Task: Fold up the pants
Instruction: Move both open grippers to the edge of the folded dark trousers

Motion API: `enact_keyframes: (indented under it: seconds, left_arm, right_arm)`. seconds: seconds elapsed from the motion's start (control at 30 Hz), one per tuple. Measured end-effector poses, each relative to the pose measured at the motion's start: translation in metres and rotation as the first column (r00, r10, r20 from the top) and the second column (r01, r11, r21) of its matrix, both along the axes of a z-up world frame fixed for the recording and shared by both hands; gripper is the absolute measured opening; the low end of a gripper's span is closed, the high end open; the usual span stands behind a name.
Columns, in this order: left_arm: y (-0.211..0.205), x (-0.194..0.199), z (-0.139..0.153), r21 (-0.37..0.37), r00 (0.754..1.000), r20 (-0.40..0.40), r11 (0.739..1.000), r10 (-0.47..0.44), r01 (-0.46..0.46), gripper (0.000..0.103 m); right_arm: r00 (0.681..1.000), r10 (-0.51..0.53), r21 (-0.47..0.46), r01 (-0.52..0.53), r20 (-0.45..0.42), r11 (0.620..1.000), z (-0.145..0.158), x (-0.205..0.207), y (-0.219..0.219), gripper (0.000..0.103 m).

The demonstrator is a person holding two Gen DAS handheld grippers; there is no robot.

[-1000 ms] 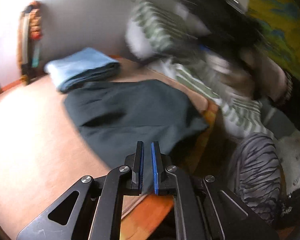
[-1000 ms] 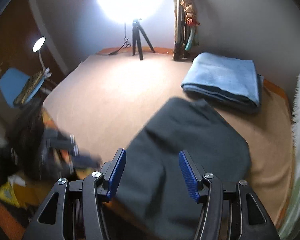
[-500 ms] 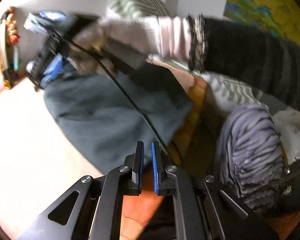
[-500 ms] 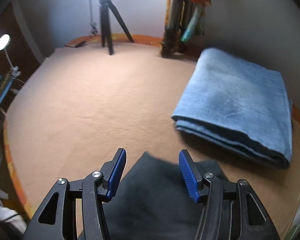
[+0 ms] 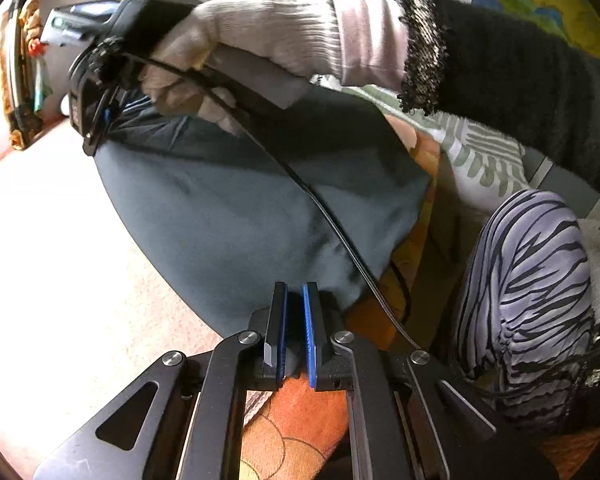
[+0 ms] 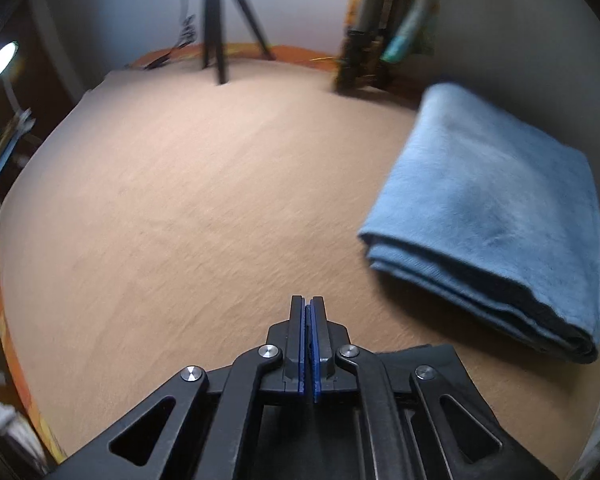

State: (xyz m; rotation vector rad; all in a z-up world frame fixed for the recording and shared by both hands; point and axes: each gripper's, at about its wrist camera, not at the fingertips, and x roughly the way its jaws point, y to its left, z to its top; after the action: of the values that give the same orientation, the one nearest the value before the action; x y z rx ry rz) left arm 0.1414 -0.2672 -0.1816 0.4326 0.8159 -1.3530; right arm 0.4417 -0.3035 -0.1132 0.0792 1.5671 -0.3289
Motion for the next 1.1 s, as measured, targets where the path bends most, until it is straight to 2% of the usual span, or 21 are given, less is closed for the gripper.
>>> enact_keyframes:
  seconds: [0.13,0.17,0.2,0.23,0.27,0.33,0.4,0.47,0.6,0.67,0.8,0.87,0.93,1.0,1.03,1.07,1.1]
  left_arm:
    - [0.005,0.005,0.008,0.005,0.999,-0.009,0.999,0.033,-0.033,0.006]
    - [0.007,0.006,0.012,0.007,0.999,-0.004,0.999,0.046,-0.046,0.006]
    - [0.007,0.004,0.013,0.007,0.998,0.005,0.998,0.058,-0.058,0.006]
    - [0.010,0.004,0.017,0.007,0.998,0.015,0.998,0.069,-0.069,0.006]
    - [0.011,0.004,0.020,0.006,0.996,0.025,0.997,0.082,-0.082,0.006]
    - [0.013,0.004,0.027,0.000,0.991,0.040,0.992,0.126,-0.126,0.007]
    - [0.016,0.005,0.033,-0.010,0.985,0.051,0.986,0.164,-0.164,0.009]
    - [0.018,0.005,0.039,-0.021,0.979,0.066,0.982,0.191,-0.190,0.009]
    - [0.022,0.004,0.050,-0.039,0.968,0.097,0.973,0.230,-0.227,0.009]
    - [0.022,0.002,0.052,-0.039,0.964,0.112,0.971,0.241,-0.238,0.009]
    - [0.023,0.002,0.056,-0.044,0.956,0.128,0.965,0.263,-0.259,0.009]
    - [0.025,0.003,0.056,-0.049,0.953,0.128,0.962,0.274,-0.270,0.009]
    - [0.025,0.005,0.056,-0.055,0.950,0.124,0.958,0.286,-0.281,0.010]
    - [0.027,0.008,0.056,-0.059,0.948,0.114,0.954,0.298,-0.293,0.017]
    - [0.027,0.012,0.056,-0.062,0.946,0.101,0.951,0.308,-0.303,0.030]
    - [0.029,0.015,0.056,-0.066,0.944,0.087,0.947,0.319,-0.314,0.039]
    - [0.031,0.019,0.055,-0.071,0.941,0.068,0.943,0.331,-0.326,0.040]
  right_arm:
    - [1.000,-0.010,-0.028,0.009,-0.015,1.000,-0.012,0.000,0.000,0.001]
    - [1.000,-0.020,-0.031,0.019,-0.004,0.999,-0.009,-0.001,0.000,0.004]
    - [0.999,-0.040,-0.031,0.041,0.008,0.999,-0.003,-0.002,-0.002,0.011]
    - [0.997,-0.068,-0.033,0.069,0.028,0.997,0.006,-0.003,-0.006,0.029]
    - [0.993,-0.096,-0.040,0.099,0.070,0.994,0.023,-0.005,-0.009,0.037]
    - [0.986,-0.112,-0.046,0.119,0.127,0.992,0.049,-0.012,-0.009,0.036]
    - [0.974,-0.135,-0.055,0.147,0.182,0.988,0.081,-0.023,-0.006,0.041]
    - [0.960,-0.156,-0.051,0.172,0.231,0.984,0.108,-0.037,-0.001,0.055]
    - [0.936,-0.183,-0.067,0.212,0.301,0.975,0.154,-0.075,0.020,0.061]
    - [0.930,-0.192,-0.077,0.226,0.313,0.971,0.167,-0.093,0.027,0.067]
    - [0.928,-0.193,-0.116,0.241,0.320,0.964,0.186,-0.123,0.042,0.069]
    - [0.910,-0.222,-0.118,0.278,0.351,0.953,0.195,-0.140,0.046,0.076]
    - [0.892,-0.238,-0.118,0.303,0.383,0.946,0.202,-0.152,0.046,0.077]
    - [0.877,-0.234,-0.129,0.313,0.420,0.941,0.208,-0.163,0.049,0.084]
    - [0.873,-0.226,-0.136,0.311,0.432,0.941,0.211,-0.168,0.049,0.091]
    - [0.871,-0.220,-0.144,0.310,0.439,0.940,0.212,-0.172,0.048,0.097]
    - [0.872,-0.218,-0.152,0.311,0.438,0.938,0.214,-0.177,0.047,0.100]
